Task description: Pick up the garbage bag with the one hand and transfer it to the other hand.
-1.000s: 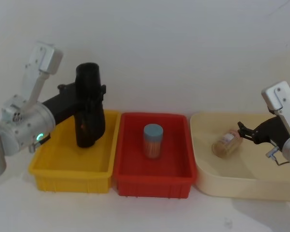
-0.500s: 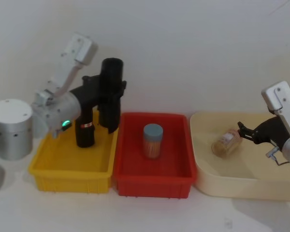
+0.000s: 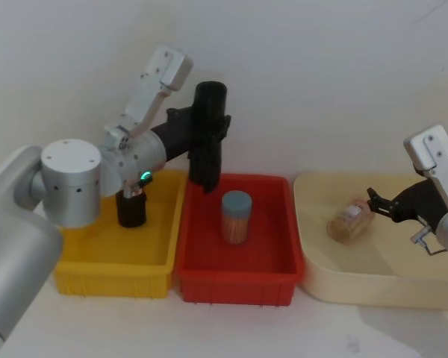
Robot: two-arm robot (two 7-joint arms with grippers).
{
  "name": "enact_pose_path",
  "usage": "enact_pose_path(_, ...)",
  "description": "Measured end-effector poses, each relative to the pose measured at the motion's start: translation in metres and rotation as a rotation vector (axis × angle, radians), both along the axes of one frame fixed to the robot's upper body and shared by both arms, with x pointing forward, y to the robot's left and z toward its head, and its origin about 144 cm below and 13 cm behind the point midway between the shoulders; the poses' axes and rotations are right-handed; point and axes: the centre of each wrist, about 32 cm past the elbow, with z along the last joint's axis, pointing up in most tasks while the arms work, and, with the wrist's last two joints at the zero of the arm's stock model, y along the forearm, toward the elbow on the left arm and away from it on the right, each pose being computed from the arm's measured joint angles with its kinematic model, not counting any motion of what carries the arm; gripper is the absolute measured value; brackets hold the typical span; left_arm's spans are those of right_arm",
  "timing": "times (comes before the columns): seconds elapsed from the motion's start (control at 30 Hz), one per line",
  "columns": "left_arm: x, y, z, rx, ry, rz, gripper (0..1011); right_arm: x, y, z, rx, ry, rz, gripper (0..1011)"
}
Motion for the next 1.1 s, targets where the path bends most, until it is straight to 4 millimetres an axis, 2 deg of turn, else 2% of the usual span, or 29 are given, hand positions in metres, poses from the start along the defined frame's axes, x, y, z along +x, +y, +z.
enact_pose_path(0.4, 0.014, -0.018, -0.001, -0.056, 0.020, -0.080, 366, 0.000, 0.000, 0.000, 0.000, 0.000, 0.000, 1000)
enact_pose_path(0.83, 0.017, -0.027, -0.001, -0.091, 0.034, -0.161, 366, 0.000, -0.001, 0.000, 0.001, 0.001, 0.006, 1000)
enact_pose_path(1.1, 0.018, -0.030, -0.001, -0.101, 0.038, -0.184, 366, -0.003, -0.004, 0.006, 0.014, 0.001, 0.069, 1000)
